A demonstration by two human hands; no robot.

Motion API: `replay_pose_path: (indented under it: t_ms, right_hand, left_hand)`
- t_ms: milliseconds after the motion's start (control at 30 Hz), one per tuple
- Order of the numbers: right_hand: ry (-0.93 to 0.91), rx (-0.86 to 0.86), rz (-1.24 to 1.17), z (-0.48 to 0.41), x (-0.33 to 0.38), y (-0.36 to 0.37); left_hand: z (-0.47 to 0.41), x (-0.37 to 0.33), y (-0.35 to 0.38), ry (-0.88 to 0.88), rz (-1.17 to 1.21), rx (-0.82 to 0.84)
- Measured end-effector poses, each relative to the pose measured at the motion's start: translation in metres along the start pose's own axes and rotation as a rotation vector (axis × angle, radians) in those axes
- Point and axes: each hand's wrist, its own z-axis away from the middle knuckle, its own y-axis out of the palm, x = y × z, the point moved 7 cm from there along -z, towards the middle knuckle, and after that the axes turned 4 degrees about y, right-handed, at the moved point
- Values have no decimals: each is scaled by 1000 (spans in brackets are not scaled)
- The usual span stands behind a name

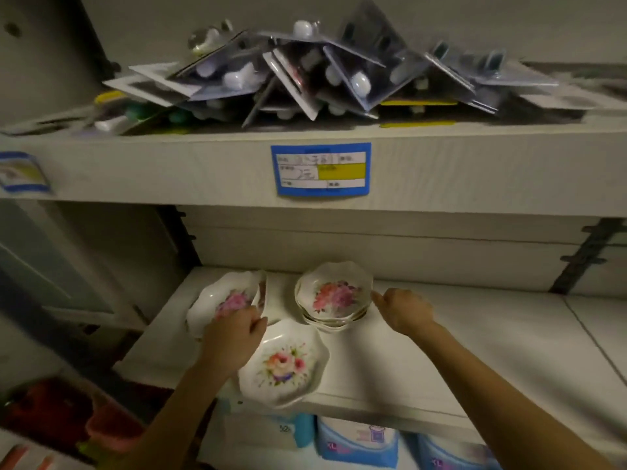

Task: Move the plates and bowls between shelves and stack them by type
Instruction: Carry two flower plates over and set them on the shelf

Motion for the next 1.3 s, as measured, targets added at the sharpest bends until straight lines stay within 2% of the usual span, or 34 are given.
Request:
replay_pose_path:
  t_ms: [267, 467, 600, 700, 833, 1133, 1233, 1300]
  right_hand:
    - [194, -3, 101, -16, 29, 22]
    - [272, -3, 87, -25, 30, 13]
    - [216, -9, 14, -25, 33, -1]
    - [204, -53, -13, -15, 27, -8]
    - [165, -70, -56, 5, 20, -8]
    - [178, -124, -40, 35, 10, -11]
    - [164, -136, -48, 40, 10, -13]
    - [162, -140, -64, 42, 7, -13]
  left_hand:
    - [-13, 53, -15, 37, -38, 0]
    - [-13, 108, -17, -79, -7, 39]
    - [-18, 135, -8, -161, -91, 74]
    - [-26, 153, 7, -265, -148, 164]
    - [-35, 173, 29, -373, -43, 259]
    - [-42, 184, 34, -422, 55, 355]
    - [-43, 188, 31, -426, 105, 356]
    - [-44, 191, 25, -439, 235, 304]
